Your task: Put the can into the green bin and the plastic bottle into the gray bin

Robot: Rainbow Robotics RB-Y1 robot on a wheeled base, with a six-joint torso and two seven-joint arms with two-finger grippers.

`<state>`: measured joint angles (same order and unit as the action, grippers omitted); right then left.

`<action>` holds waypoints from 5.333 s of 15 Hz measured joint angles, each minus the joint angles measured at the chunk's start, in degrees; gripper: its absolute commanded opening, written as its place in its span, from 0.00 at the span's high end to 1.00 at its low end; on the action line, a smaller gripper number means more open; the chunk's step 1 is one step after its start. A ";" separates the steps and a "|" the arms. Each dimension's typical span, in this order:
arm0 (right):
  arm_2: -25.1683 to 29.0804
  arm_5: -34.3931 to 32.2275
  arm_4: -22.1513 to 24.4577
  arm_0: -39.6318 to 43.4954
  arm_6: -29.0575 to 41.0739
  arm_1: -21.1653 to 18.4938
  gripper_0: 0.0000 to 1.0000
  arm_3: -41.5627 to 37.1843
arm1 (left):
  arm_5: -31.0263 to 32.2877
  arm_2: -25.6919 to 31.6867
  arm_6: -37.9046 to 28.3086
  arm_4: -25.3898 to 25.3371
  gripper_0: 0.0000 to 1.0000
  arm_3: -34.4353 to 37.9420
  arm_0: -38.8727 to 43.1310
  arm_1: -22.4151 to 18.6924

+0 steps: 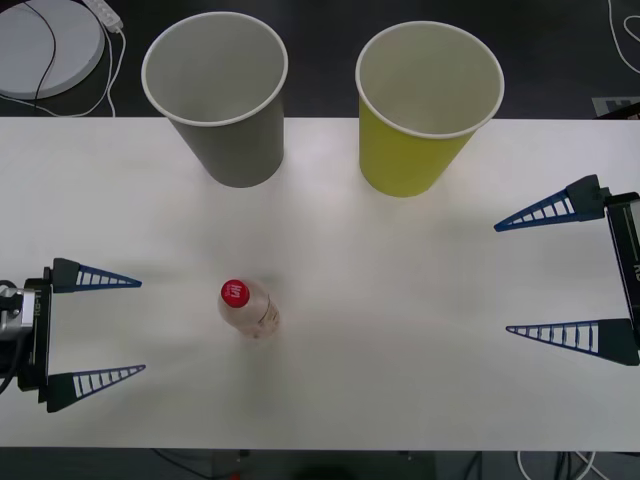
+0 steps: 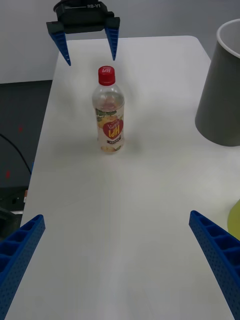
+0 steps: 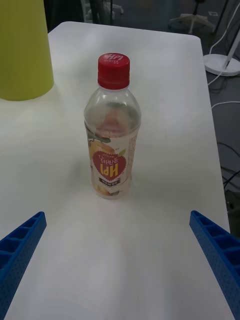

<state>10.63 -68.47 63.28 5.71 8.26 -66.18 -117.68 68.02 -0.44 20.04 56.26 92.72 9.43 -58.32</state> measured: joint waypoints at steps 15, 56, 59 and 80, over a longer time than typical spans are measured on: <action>0.00 0.00 0.00 0.00 0.00 0.00 0.00 0.00 | -4.93 -4.37 -0.63 8.81 0.00 0.00 -3.91 14.23; 0.00 0.00 0.00 0.00 0.00 0.00 0.00 -0.01 | -11.01 -10.36 -7.86 14.26 1.00 1.84 -9.81 22.94; 0.00 0.00 0.00 0.00 0.00 0.00 0.00 -0.01 | -12.11 -10.18 -11.54 13.73 1.00 4.46 -9.80 20.61; 0.00 0.00 0.00 0.00 0.00 0.00 0.00 -0.01 | -23.69 -3.17 -27.71 5.22 1.00 10.63 -7.77 0.21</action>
<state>10.63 -68.47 63.28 5.71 8.26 -66.18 -117.68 44.33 -3.61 -7.67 61.47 103.35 1.66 -58.10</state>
